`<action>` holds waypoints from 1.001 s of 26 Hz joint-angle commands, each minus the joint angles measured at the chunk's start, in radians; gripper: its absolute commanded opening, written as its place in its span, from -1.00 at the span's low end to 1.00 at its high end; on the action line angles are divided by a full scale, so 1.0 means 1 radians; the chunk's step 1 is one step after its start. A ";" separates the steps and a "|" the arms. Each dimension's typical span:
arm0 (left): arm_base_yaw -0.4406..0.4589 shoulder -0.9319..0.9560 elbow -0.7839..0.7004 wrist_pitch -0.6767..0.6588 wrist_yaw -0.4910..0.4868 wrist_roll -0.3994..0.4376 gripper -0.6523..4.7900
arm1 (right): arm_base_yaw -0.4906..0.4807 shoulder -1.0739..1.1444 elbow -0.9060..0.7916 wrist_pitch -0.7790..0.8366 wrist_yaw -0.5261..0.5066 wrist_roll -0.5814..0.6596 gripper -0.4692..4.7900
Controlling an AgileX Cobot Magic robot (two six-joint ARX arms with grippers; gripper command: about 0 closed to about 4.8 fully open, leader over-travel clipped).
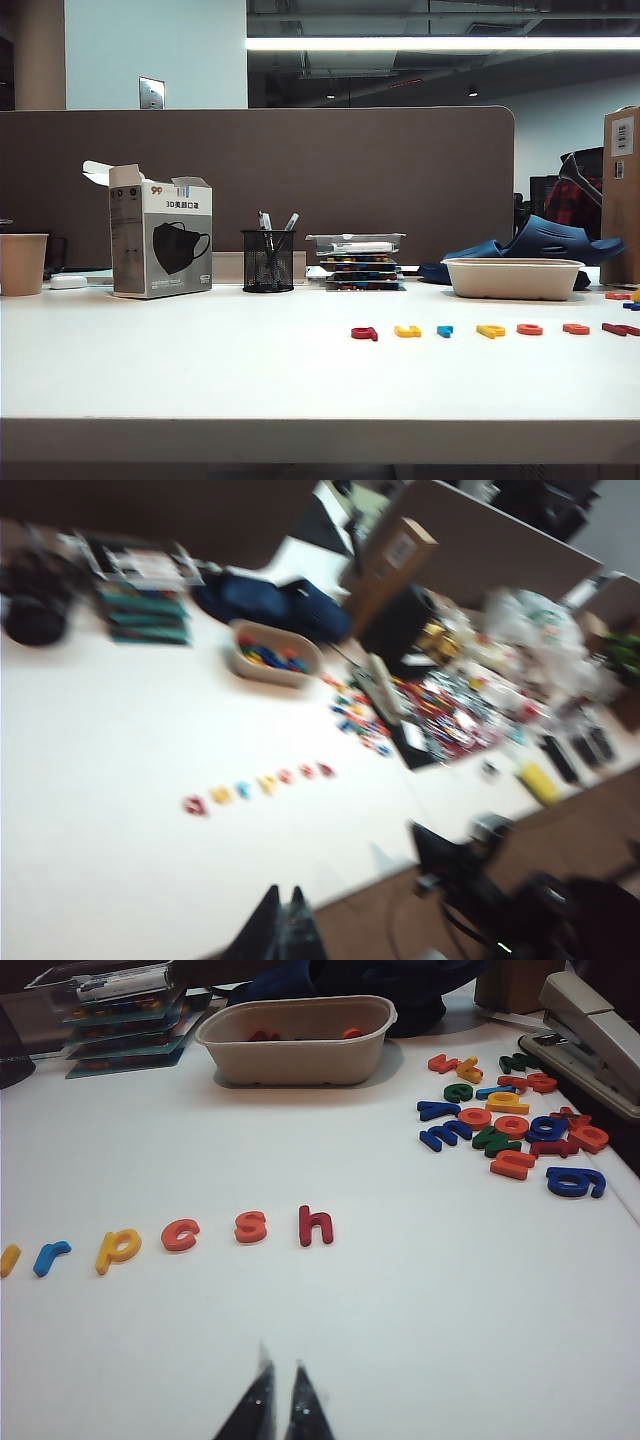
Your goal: Select the appropriate letters from the row of letter magnets placed on the table to arrange into the word "cup".
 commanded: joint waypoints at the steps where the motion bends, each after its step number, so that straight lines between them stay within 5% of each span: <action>1: -0.090 0.044 0.048 0.003 0.008 -0.051 -0.78 | -0.001 -0.010 0.000 0.015 0.003 -0.003 -0.74; 7: -0.266 0.125 0.052 0.007 -0.020 -0.121 -0.78 | -0.001 -0.010 0.000 0.015 0.003 -0.003 -0.74; 12: -0.407 0.196 0.052 0.042 -0.169 -0.176 -0.78 | -0.001 -0.010 0.000 0.015 0.006 -0.003 -0.74; 21: -0.532 0.367 0.052 0.187 -0.311 -0.322 -0.78 | -0.001 -0.010 0.000 0.015 0.028 -0.003 -0.74; 26: -0.652 0.476 0.052 0.193 -0.525 -0.359 -0.78 | -0.001 -0.010 0.000 0.015 0.028 -0.003 -0.74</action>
